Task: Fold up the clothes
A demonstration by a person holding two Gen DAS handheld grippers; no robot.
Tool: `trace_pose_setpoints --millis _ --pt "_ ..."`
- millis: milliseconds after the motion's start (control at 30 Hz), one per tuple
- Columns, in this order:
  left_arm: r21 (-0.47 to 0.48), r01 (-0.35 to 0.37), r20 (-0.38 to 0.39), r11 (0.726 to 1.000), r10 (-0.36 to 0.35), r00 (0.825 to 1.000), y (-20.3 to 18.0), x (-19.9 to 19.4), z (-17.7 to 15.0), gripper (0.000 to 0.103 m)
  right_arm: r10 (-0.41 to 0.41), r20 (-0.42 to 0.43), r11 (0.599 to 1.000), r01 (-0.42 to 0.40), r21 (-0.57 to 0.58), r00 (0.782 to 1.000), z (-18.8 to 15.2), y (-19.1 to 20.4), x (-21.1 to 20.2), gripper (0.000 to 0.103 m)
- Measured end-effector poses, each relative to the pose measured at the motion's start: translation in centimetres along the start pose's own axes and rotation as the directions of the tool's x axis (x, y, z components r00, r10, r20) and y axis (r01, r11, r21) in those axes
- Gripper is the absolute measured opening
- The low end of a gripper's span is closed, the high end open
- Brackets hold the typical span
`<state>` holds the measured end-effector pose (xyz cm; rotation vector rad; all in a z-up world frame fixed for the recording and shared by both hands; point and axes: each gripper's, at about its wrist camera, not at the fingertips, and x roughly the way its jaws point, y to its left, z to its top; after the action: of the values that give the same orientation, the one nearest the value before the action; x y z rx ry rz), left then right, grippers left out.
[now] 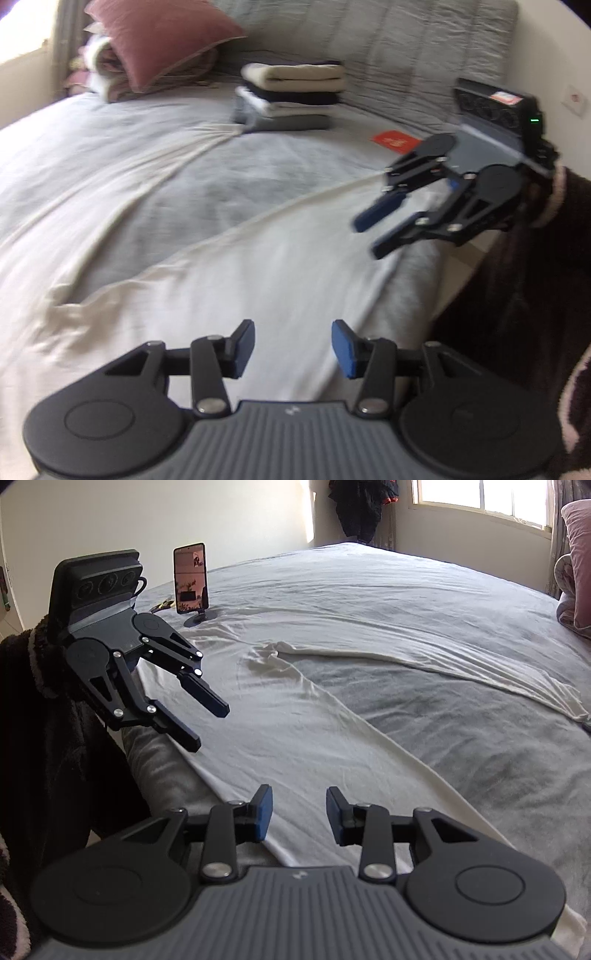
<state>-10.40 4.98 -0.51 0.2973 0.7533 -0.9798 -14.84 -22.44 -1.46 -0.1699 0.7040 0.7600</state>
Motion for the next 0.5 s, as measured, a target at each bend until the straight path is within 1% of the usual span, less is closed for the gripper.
trace_pose_setpoints --millis 67,133,167,233,267,333,433,500 --pt "-0.057 -0.078 -0.006 0.995 0.078 0.997 1.7 -0.6 0.5 0.055 -0.005 0.015 1.0 0.005 0.012 1.0 1.0 -0.4 0.3 0.039" --pt "-0.116 -0.149 -0.022 0.982 0.147 0.989 3.2 -1.0 0.9 0.055 -0.005 0.026 1.0 0.004 0.023 1.0 2.0 -0.7 0.7 0.04" --pt "-0.135 -0.193 -0.037 0.972 0.189 0.981 3.9 -1.1 1.1 0.055 -0.005 0.031 1.0 0.004 0.03 0.999 2.5 -0.9 1.0 0.04" --pt "-0.163 -0.281 -0.071 0.946 0.273 0.959 5.4 -1.3 1.2 0.055 -0.004 0.043 0.999 0.002 0.045 0.999 3.7 -1.2 1.7 0.04" --pt "-0.176 -0.313 -0.079 0.933 0.304 0.949 6.1 -1.4 1.2 0.055 0.001 0.05 0.999 -0.004 0.051 0.999 4.2 -1.3 2.1 0.04" --pt "-0.204 -0.351 -0.082 0.914 0.341 0.936 7.5 -2.0 0.9 0.056 0.018 0.064 0.997 -0.023 0.068 0.998 5.4 -1.6 2.9 0.042" --pt "-0.249 -0.395 -0.067 0.884 0.392 0.918 9.7 -3.6 -0.1 0.058 0.024 0.073 0.995 -0.03 0.093 0.997 7.3 -1.9 4.2 0.042" --pt "-0.305 -0.412 -0.052 0.859 0.417 0.907 11.5 -4.7 -1.1 0.059 0.024 0.075 0.994 -0.032 0.106 0.997 8.7 -2.2 5.2 0.042"
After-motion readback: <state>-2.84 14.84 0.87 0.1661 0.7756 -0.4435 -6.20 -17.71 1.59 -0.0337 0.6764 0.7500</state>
